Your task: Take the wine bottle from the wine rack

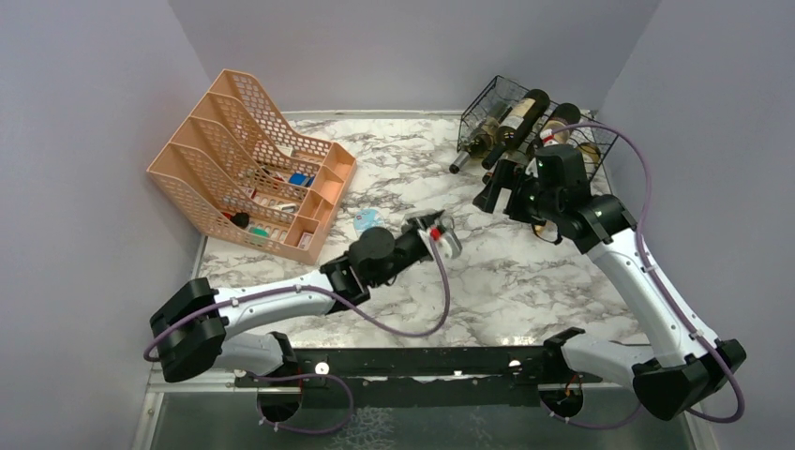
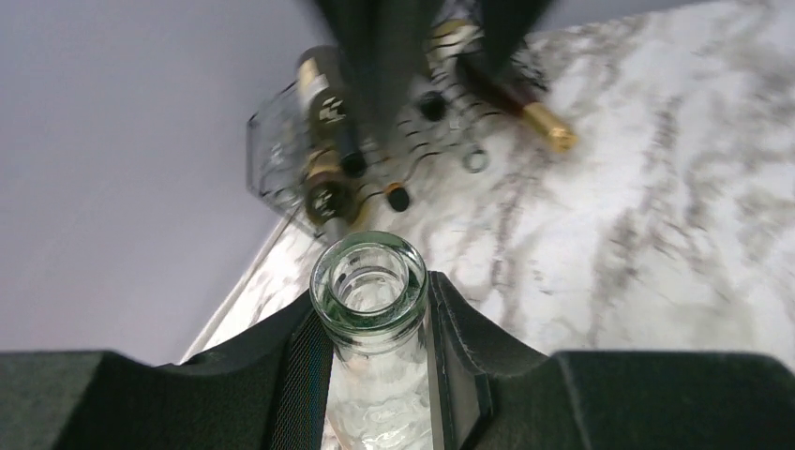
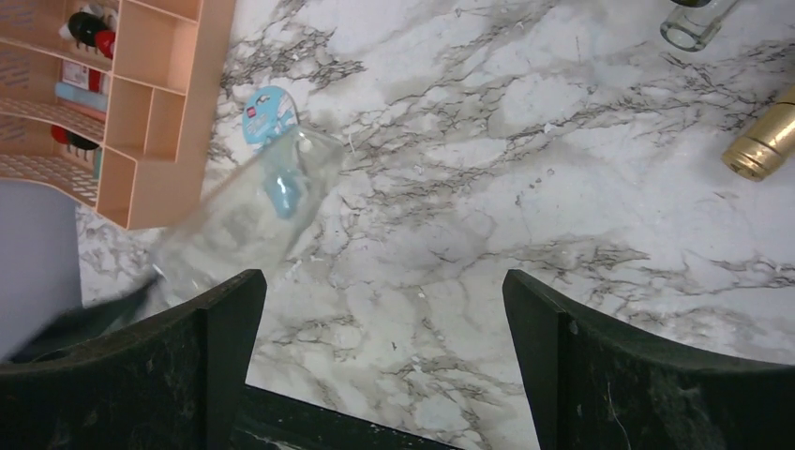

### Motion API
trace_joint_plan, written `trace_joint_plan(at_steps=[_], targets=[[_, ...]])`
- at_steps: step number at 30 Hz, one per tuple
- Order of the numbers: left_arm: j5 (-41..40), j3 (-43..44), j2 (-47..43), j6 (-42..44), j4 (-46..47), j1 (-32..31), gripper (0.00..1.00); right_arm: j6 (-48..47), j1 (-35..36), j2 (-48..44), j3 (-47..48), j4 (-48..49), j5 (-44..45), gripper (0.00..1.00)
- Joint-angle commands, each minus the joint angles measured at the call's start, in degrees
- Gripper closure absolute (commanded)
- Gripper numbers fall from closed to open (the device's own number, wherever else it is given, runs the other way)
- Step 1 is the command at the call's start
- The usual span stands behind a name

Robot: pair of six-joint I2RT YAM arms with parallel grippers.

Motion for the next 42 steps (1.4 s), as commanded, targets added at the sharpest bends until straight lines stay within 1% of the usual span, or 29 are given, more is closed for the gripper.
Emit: trace_joint_plan(at_steps=[1,3,7,11,13,15,18,20,22,25,26,28,30,31,33,36,38,40,42], targets=[[-5.6,7.6,-0.3,-16.9,1.6,8.7,1.00,-2.7,-0.3,-0.8,-0.1,-4.1,4.9,0.01],[-7.2,10.0,0.1,-19.2,-1.3,11.8,1.00,-2.5,-0.3,-0.4,-1.1,-3.9,4.0,0.00],[-9.6,12.3,-0.6,-24.9,-3.9,18.8,1.00,-2.0,-0.2,0.5,-2.6,-3.0,1.0,0.00],[-14.9,14.4,-0.7,-27.8,-7.8,23.0,1.00,-1.5,-0.2,1.2,-2.6,-2.8,-0.8,0.00],[-17.7,15.9,0.0,-29.2,-11.0,24.1,1.00,-1.3,-0.2,1.1,-2.8,-2.5,-1.3,0.00],[-20.6,18.2,0.6,-31.3,-16.2,24.3,1.00,-1.2,-0.2,1.1,-3.2,-2.4,-1.4,0.00],[-27.6,22.3,1.0,-38.8,-25.4,24.2,1.00,-0.9,-0.2,1.2,-3.3,-2.5,-1.6,0.00],[-32.2,23.9,0.7,-43.1,-29.8,24.2,1.00,-0.9,-0.3,1.4,-3.1,-2.9,-1.5,0.00],[-36.3,22.8,-0.1,-45.6,-30.4,24.2,1.00,-0.9,-0.2,1.4,-2.8,-3.4,-1.2,0.00],[-40.4,19.0,-1.1,-44.0,-25.0,24.2,1.00,-1.1,-0.2,1.2,-2.3,-3.9,-0.7,0.00],[-38.8,17.4,-1.4,-41.6,-21.1,24.2,1.00,-1.2,-0.2,1.0,-2.2,-3.9,-0.6,0.00],[-30.1,15.2,-1.0,-35.2,-14.0,24.3,1.00,-1.2,-0.2,0.8,-2.4,-3.6,-0.5,0.00],[-22.2,15.6,0.4,-31.2,-11.9,24.5,1.00,-1.4,-0.2,0.8,-2.5,-3.3,-0.8,0.00],[-20.8,16.2,1.6,-30.4,-10.6,24.5,1.00,-1.4,-0.2,1.0,-2.4,-3.4,-1.0,0.00],[-20.8,18.6,4.4,-30.2,-9.4,25.1,1.00,-1.3,-0.2,1.3,-1.9,-3.8,-1.5,0.00],[-19.9,24.5,10.0,-30.4,-10.2,27.1,1.00,-1.1,-0.2,0.8,-1.8,-4.5,-1.5,0.01],[-22.0,29.3,14.0,-29.0,-12.2,27.3,1.00,-1.2,-0.2,-0.1,-2.3,-4.5,-1.0,0.01],[-25.1,35.6,18.2,-28.9,-16.2,27.5,1.00,-1.3,-0.2,-0.9,-2.8,-4.8,0.0,0.01],[-24.2,40.1,21.7,-28.5,-18.3,28.1,1.00,-1.7,-0.3,-1.1,-3.1,-5.0,1.0,0.00]])
